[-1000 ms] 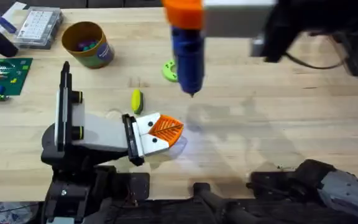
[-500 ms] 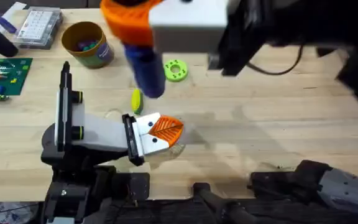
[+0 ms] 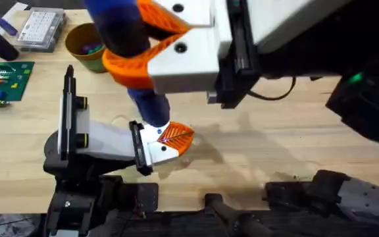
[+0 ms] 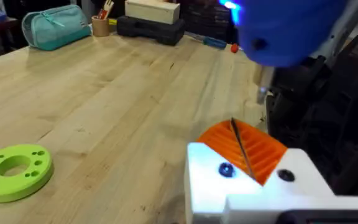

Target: Pick up the gripper from the table and insert it into the empty holder that is missing its gripper. Then pick up a screw, insert it into the mounting hole, and use the screwdriver to tighten it. Finally, clean up the table by picking up the vegetable and placing it into the bucket.

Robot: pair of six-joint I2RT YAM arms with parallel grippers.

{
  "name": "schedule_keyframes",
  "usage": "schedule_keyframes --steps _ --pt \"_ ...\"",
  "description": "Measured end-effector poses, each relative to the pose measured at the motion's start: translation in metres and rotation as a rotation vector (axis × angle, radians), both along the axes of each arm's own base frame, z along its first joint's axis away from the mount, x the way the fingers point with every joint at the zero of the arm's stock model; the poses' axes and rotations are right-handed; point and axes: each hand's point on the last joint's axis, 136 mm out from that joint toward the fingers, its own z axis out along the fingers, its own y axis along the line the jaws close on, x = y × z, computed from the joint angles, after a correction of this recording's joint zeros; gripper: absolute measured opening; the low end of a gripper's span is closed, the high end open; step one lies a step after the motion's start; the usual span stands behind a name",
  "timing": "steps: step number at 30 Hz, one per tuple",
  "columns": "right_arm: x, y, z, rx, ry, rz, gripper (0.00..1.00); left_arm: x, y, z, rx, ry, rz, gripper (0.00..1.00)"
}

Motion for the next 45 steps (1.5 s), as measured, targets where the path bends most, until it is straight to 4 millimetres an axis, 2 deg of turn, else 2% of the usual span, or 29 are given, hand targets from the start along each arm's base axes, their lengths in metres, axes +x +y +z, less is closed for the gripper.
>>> schedule_keyframes --steps 18,25,45 --pt "-0.002 0.003 -0.002 -0.002 0.011 0.012 0.027 0.000 0.000 0.000 0.000 0.000 0.000 0.004" --pt "0.007 0.015 -0.022 -0.044 0.035 0.014 0.027 0.000 0.000 0.000 0.000 0.000 0.000 0.004" --pt "0.002 0.017 -0.023 -0.047 0.023 0.026 0.027 0.000 0.000 0.000 0.000 0.000 0.000 0.004"
